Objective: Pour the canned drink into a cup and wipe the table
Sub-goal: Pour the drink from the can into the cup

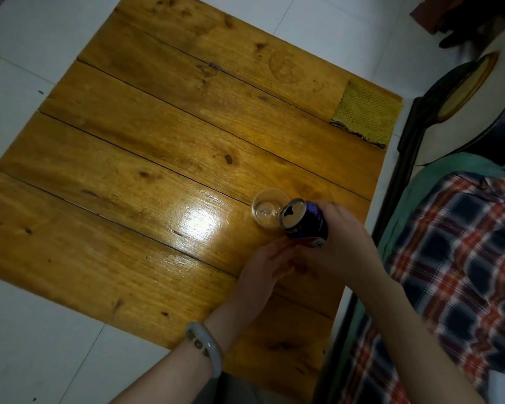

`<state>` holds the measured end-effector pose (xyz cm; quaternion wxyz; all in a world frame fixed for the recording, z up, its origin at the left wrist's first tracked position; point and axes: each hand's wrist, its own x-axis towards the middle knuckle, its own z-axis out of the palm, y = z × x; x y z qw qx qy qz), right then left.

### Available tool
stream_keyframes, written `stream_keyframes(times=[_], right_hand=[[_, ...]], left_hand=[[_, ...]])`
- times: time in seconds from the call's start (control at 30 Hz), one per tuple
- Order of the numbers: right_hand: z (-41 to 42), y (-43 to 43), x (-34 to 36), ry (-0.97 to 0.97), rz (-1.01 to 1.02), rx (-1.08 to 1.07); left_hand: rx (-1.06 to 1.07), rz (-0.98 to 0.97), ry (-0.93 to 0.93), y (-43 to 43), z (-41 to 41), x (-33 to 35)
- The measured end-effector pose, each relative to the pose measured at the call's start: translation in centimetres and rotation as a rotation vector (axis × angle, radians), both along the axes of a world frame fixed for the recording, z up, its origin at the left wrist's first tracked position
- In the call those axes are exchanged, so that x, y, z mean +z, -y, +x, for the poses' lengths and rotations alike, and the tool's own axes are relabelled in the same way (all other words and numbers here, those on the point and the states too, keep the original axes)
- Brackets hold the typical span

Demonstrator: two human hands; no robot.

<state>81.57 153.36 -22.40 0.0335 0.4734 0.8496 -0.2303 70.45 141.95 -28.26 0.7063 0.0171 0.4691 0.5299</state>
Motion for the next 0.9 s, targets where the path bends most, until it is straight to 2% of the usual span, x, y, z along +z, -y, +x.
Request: stream_keyframes(times=[0.27,0.9], right_hand=[[-0.31,0.21,0.13,0.006,0.035,-0.018],[0.0,0.13,0.38,0.071,0.016,0.003]], left_hand=[[-0.012,-0.052,0.053,-0.45,-0.4,0.27],[-0.034,-0.068,0.04,-0.41,-0.07,0.57]])
